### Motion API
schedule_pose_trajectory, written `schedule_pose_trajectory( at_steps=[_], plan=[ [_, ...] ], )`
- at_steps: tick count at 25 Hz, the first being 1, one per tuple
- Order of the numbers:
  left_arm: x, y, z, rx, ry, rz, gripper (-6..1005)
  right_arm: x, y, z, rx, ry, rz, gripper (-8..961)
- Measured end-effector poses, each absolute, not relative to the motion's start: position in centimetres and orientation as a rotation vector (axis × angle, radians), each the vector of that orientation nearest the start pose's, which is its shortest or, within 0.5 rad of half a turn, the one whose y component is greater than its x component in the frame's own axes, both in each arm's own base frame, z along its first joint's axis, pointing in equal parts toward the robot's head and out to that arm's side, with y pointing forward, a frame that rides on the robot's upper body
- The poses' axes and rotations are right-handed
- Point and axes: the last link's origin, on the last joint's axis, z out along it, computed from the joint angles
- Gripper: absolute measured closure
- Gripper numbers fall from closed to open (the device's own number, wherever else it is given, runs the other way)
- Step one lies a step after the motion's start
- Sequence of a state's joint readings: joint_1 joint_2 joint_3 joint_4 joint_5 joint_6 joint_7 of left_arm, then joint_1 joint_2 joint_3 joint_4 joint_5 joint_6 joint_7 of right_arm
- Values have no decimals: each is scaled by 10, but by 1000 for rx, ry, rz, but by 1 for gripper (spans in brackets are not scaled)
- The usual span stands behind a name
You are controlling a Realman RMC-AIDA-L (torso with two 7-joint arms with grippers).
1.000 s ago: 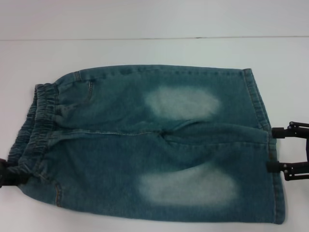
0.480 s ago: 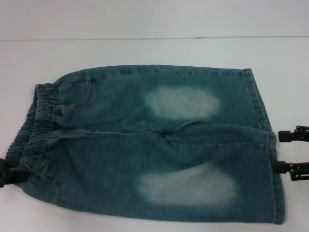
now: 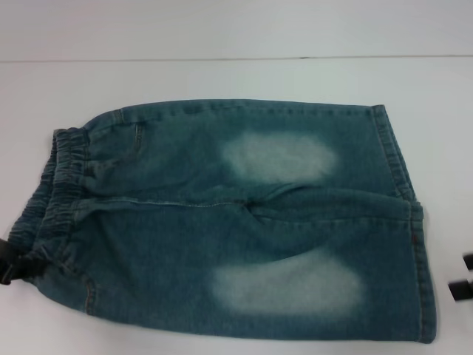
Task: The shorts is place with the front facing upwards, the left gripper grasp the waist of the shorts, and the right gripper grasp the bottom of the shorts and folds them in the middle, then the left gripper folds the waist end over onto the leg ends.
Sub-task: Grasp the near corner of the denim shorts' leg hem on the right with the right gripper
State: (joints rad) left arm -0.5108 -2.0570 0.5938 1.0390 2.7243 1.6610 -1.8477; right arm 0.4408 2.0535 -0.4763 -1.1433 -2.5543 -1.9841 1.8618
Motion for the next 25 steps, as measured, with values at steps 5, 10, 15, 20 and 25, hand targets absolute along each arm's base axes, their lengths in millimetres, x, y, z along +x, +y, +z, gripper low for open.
schedule_pose_trajectory(
  at_steps=[5,10,15,20,25],
  plan=[
    [-332,309,68,-2591,-1131,266,917,311,268,82,-2708,1370,-96,39],
    [-332,310,67,-2587,-1127,268,923,307,270,72,-2739,1396,-110,39],
    [-332,310,66,-2586,-1126,268,928,307,271,56,-2778,1420,-147,38],
    [-332,310,66,-2583,-1125,267,929,307,271,46,-2798,1438,-170,38],
    [-333,310,66,-2575,-1127,267,929,307,274,40,-2783,1455,-232,38]
  ],
)
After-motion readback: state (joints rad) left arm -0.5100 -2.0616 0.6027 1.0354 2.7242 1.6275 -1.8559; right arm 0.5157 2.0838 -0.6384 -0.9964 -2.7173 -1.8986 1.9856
